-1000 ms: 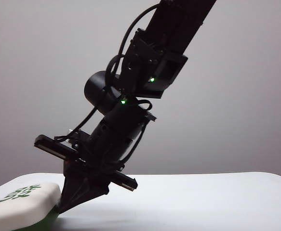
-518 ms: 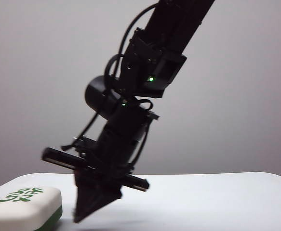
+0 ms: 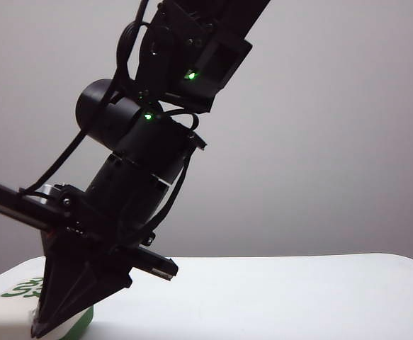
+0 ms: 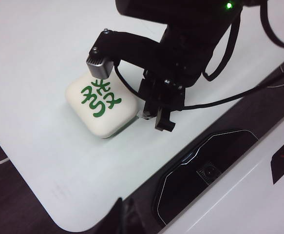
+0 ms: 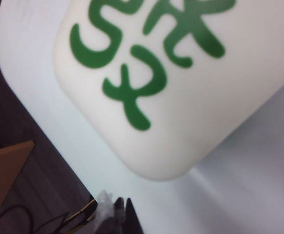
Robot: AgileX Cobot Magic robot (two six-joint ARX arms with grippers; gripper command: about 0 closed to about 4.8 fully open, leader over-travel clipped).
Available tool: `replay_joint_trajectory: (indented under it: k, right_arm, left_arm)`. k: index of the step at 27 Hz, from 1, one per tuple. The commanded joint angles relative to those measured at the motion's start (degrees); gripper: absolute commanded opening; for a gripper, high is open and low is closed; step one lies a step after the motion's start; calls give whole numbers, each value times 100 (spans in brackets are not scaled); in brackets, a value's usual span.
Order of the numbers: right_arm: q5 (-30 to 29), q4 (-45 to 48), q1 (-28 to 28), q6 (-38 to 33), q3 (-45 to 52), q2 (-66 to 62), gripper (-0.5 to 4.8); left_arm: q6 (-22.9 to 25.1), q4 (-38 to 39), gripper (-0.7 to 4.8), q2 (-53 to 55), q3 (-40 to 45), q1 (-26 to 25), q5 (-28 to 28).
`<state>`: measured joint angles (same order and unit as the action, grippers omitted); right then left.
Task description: Move the foam mahjong from the right side of the table to the left side of the table.
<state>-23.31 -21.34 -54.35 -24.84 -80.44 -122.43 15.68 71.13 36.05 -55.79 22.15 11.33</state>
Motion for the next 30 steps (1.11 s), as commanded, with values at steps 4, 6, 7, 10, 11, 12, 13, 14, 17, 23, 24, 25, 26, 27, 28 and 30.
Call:
replay_joint_trajectory:
  k: [4, 6, 7, 10, 11, 12, 13, 14, 17, 23, 24, 25, 26, 27, 28, 30]
  right_arm:
    - [57, 496, 0, -74, -57, -55, -5]
    - [63, 514, 72, -105, -111, -70, -5]
    - [63, 542, 68, -103, -140, -133, -5]
    - [33, 533, 138, -103, -249, -243, -5]
    - [24, 546, 144, -85, -295, -319, -5]
    - [17, 542, 173, -87, -343, -380, -5]
    - [-68, 557, 197, -90, -435, -463, -5]
    - [-90, 551, 192, -90, -490, -501, -5]
    - [-81, 531, 195, -44, -713, -588, -5]
    - [20, 426, 286, 2, -1274, -892, -5]
    - [33, 391, 297, 37, -1344, -946, -5]
    - [42, 352, 354, 68, -1423, -988, -5]
    - [57, 348, 365, 70, -1458, -1001, -5]
    - [120, 378, 376, 90, -1478, -1045, -5]
    - [136, 380, 409, 87, -1495, -1051, -5]
    - [142, 372, 446, 92, -1530, -1075, -5]
  left_arm:
    - [20, -44, -5, -9, -28, -2, 0]
    - [22, -55, -5, -9, -28, -4, -17]
    - [22, -59, -5, -9, -28, -2, -17]
    - [24, -96, -5, -9, -28, -2, -17]
    - [22, -111, -5, -9, -28, -2, -15]
    - [22, -109, -5, -9, -28, -2, -15]
    - [22, -109, -5, -9, -28, -2, -17]
    - [22, -109, -5, -9, -28, -2, -17]
    - [22, -109, -5, -9, -28, -4, -13]
    - [22, -103, -5, -9, -28, -2, -15]
    - [22, -103, -5, -9, -28, -2, -15]
    - [22, -101, -5, -9, -28, -2, -13]
    - [22, -101, -5, -9, -28, -2, -15]
    - [22, -98, -5, -9, -28, -2, -15]
    - [22, -98, -5, -9, -28, -2, -13]
    - [24, -101, -5, -9, -28, -4, -17]
